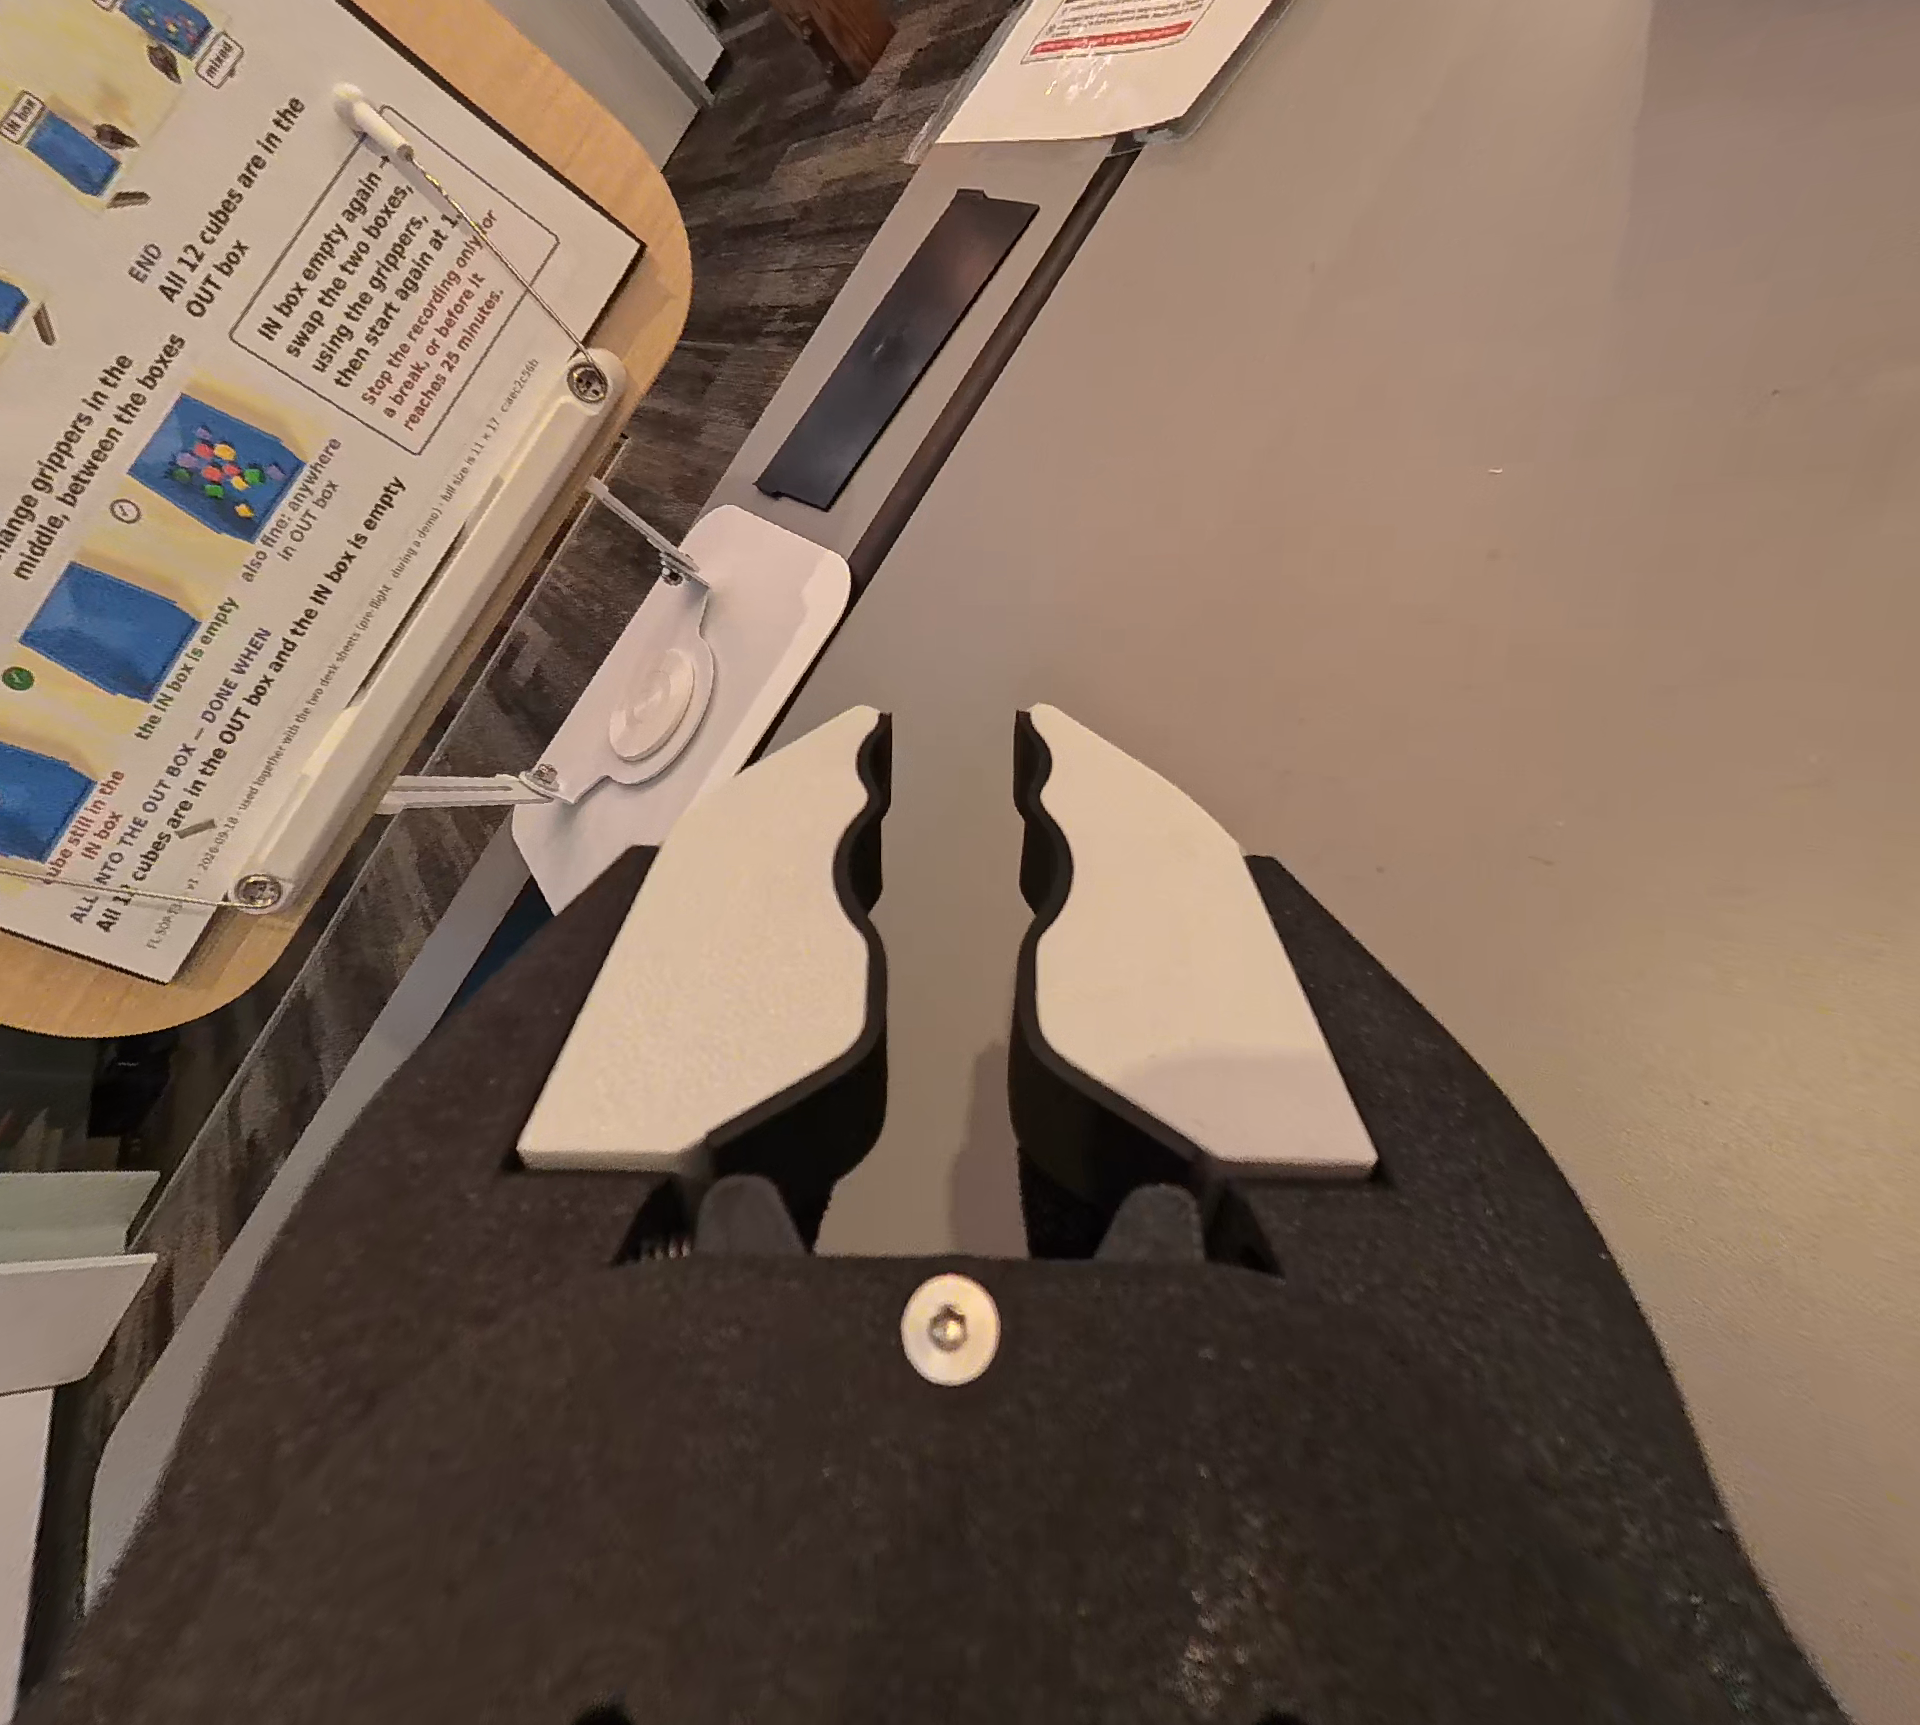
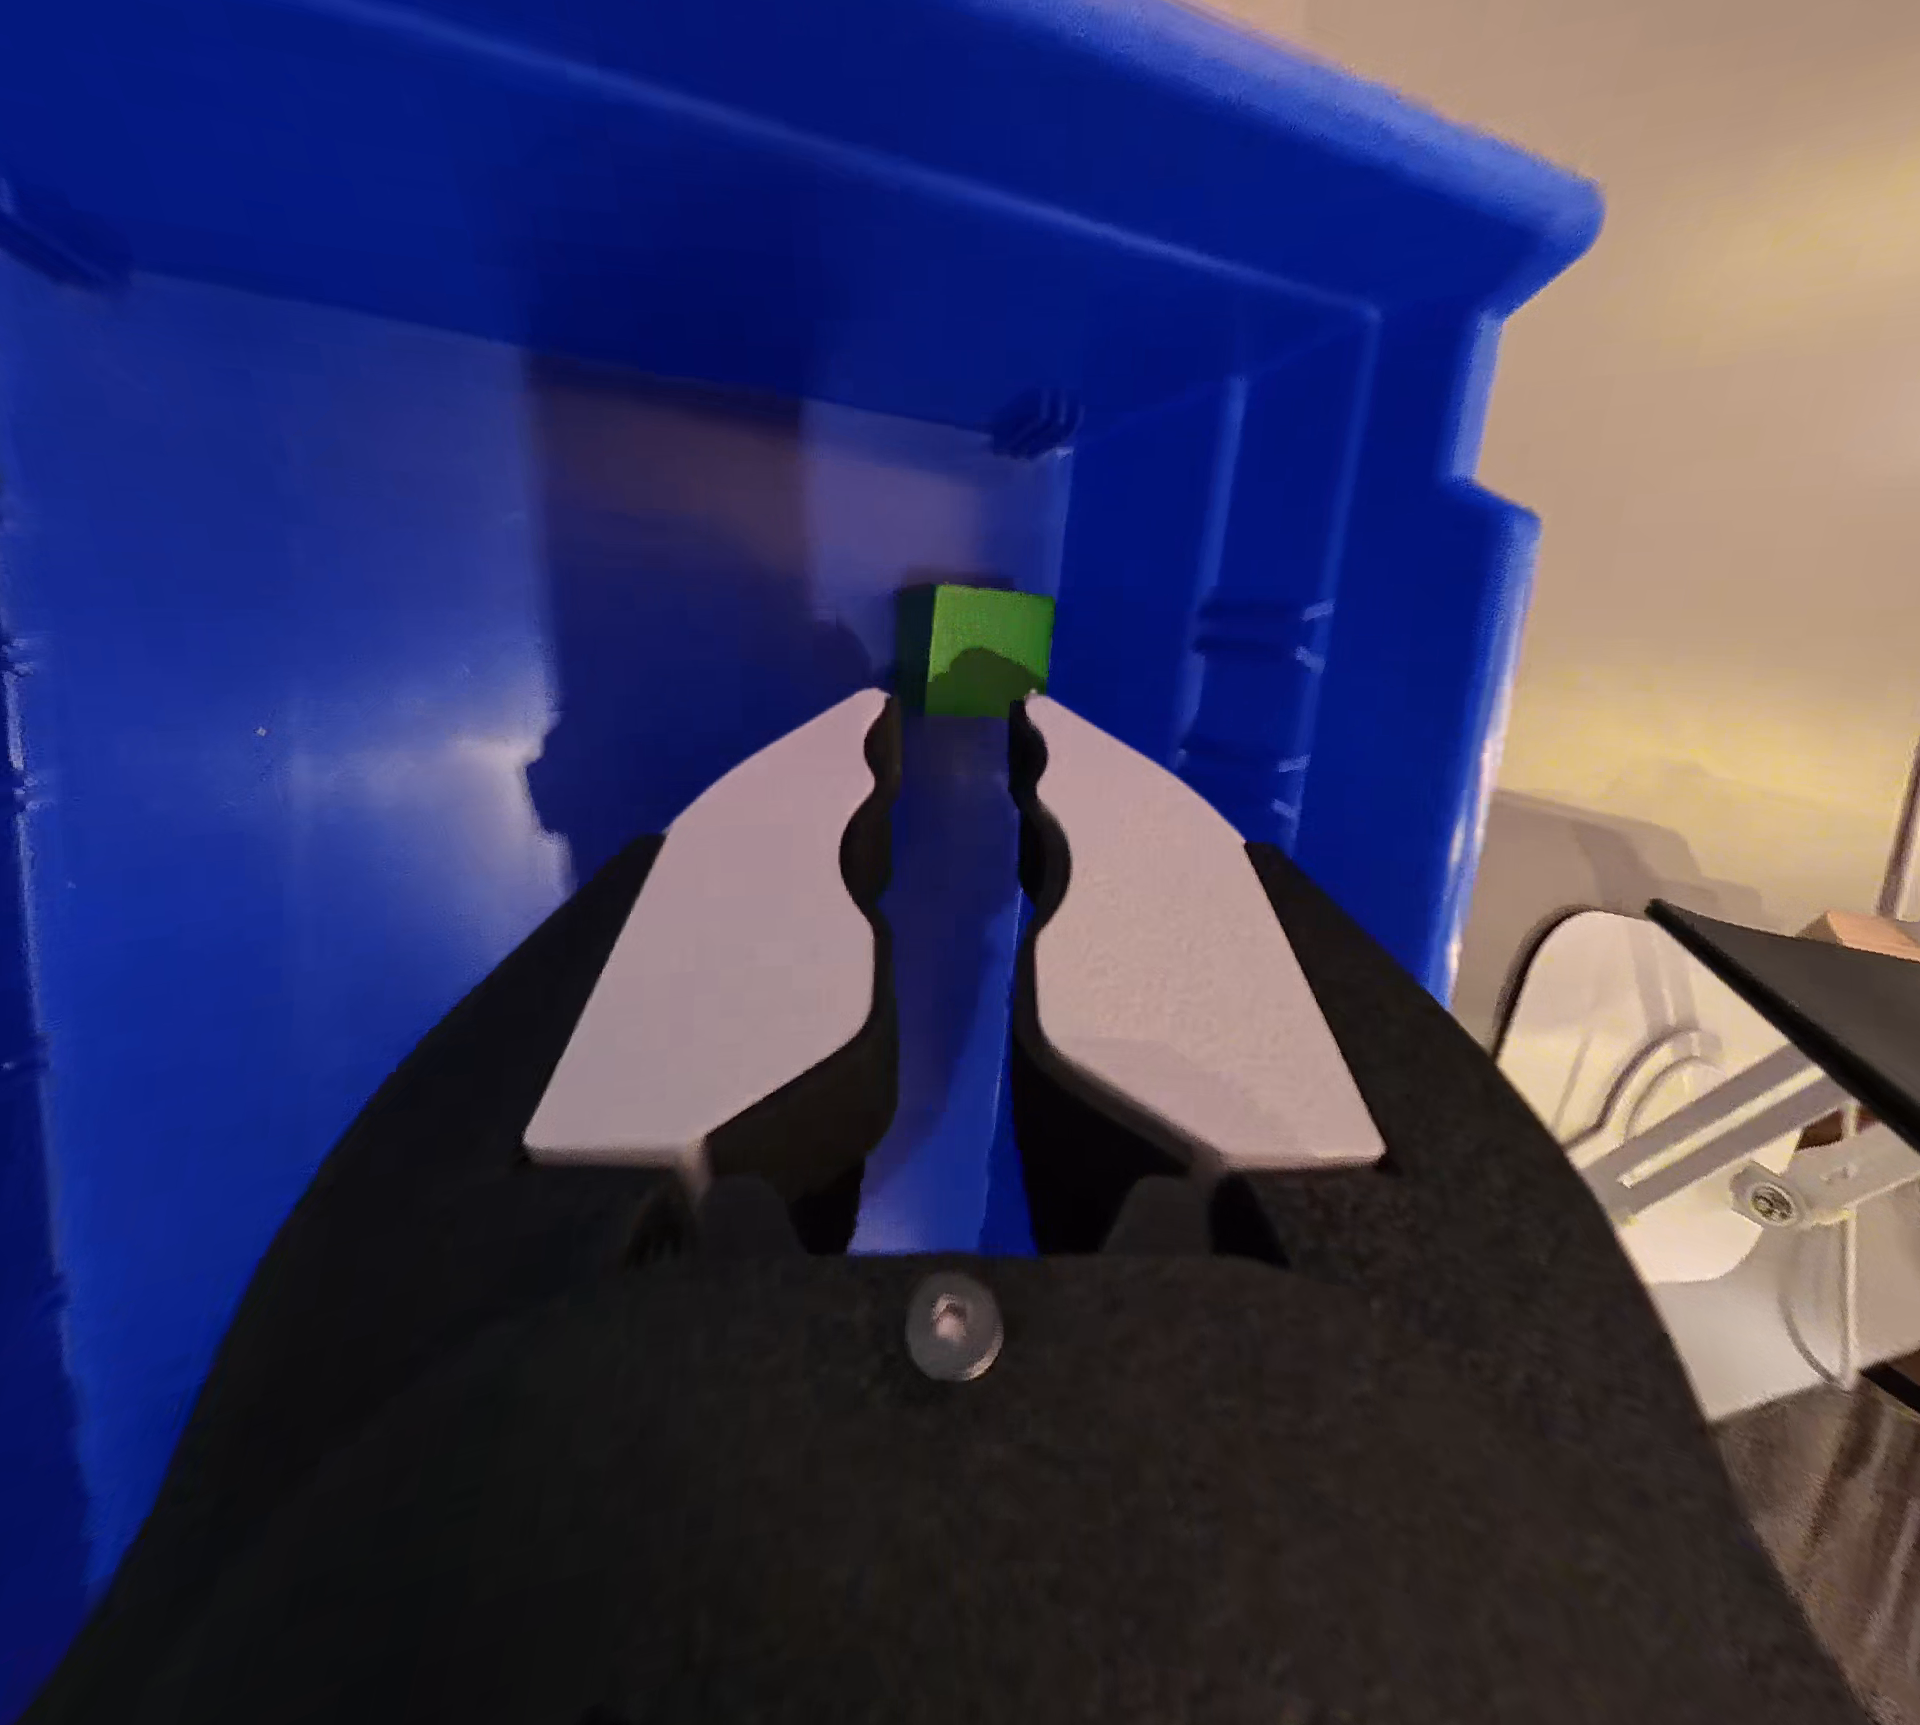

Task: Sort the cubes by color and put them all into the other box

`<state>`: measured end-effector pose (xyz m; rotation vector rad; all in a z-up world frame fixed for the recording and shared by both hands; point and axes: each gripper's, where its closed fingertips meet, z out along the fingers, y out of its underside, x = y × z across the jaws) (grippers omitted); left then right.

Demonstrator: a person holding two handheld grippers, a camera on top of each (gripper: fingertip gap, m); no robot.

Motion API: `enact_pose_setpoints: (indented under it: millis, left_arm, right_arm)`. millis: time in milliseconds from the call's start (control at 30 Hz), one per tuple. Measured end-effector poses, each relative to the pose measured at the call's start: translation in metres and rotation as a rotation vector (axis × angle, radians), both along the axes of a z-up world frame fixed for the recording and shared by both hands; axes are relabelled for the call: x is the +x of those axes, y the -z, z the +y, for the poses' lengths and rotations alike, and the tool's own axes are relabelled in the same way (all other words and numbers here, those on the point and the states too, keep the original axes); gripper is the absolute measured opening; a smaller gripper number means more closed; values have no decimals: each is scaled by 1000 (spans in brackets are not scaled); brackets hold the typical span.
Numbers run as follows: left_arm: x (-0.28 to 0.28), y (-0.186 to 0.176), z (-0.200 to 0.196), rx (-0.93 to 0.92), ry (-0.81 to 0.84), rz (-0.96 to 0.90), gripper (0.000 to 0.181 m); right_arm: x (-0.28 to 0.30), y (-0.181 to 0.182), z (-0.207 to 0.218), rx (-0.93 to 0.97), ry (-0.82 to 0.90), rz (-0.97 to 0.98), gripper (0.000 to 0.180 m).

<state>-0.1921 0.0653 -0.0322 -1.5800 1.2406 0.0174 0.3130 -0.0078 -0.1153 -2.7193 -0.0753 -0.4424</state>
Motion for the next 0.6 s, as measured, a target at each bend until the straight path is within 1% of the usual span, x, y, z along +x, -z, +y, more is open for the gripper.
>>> enact_pose_setpoints:
  millis: [167, 200, 233, 300, 467, 600]
  left_arm:
    - [1, 1, 0, -3, 3, 0, 21]
    - [1, 2, 0, -3, 1, 3, 21]
    - [0, 2, 1, -2, -1, 5, 21]
    - [0, 2, 1, -1, -3, 7, 21]
    - [0, 3, 1, -1, -1, 10, 21]
    - [0, 5, 1, 0, 1, 21, 20]
  right_arm:
    - [7, 25, -9, -74, 2, -18, 24]
    - [11, 27, -7, -64, 9, -46, 22]
    - [14, 27, -5, -51, 14, -61, 17]
    - [16, 29, 1, -18, 32, -51, 12]
    - [18, 30, 11, 38, 102, 8, 12]
    - [21, 30, 17, 58, 140, 3, 12]
